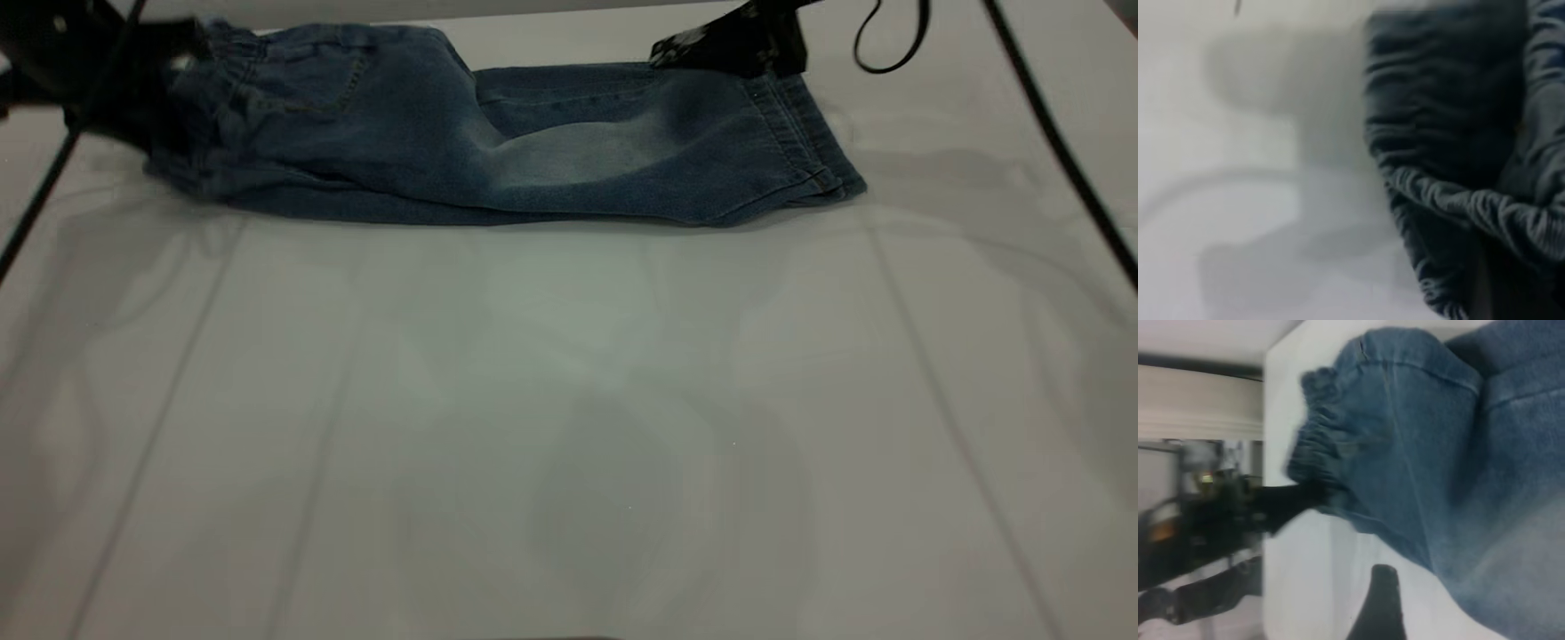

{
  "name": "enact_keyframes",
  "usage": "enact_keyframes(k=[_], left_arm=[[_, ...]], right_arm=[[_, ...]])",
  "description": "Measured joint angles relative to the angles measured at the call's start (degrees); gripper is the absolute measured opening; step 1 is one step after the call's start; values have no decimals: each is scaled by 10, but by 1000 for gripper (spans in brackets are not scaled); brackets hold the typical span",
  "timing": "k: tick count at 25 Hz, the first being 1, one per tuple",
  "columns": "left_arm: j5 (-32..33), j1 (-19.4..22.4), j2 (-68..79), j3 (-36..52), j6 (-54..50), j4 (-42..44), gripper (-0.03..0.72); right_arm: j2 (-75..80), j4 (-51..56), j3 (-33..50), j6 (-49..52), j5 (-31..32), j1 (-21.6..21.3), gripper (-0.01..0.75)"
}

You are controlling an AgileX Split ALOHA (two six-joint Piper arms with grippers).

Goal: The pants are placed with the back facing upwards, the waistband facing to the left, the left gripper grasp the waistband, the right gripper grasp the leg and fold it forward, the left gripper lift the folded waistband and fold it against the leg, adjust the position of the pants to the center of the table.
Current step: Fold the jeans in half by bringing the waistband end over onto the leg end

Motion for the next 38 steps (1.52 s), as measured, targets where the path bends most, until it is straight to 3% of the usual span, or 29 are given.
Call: enact_keyframes(k=[8, 17, 22, 24, 28, 38], left_arm=[[19, -17, -91, 0, 38, 2, 71], [49, -57, -173, 1, 59, 29, 70], [49, -83, -202, 1, 60, 33, 69], [50, -86, -204, 1, 61, 36, 69], [47, -103, -204, 1, 61, 46, 69], [-17, -218, -170, 1, 54, 46, 69]], right_arm=[[5, -56, -29, 16, -125, 97, 549], [123, -170, -226, 149, -117, 166, 549], [147, -243, -276, 182, -76, 195, 548], [139, -258, -283, 184, -53, 187, 540], [93, -277, -292, 184, -18, 131, 518], [-32, -326, -295, 183, 49, -25, 515]])
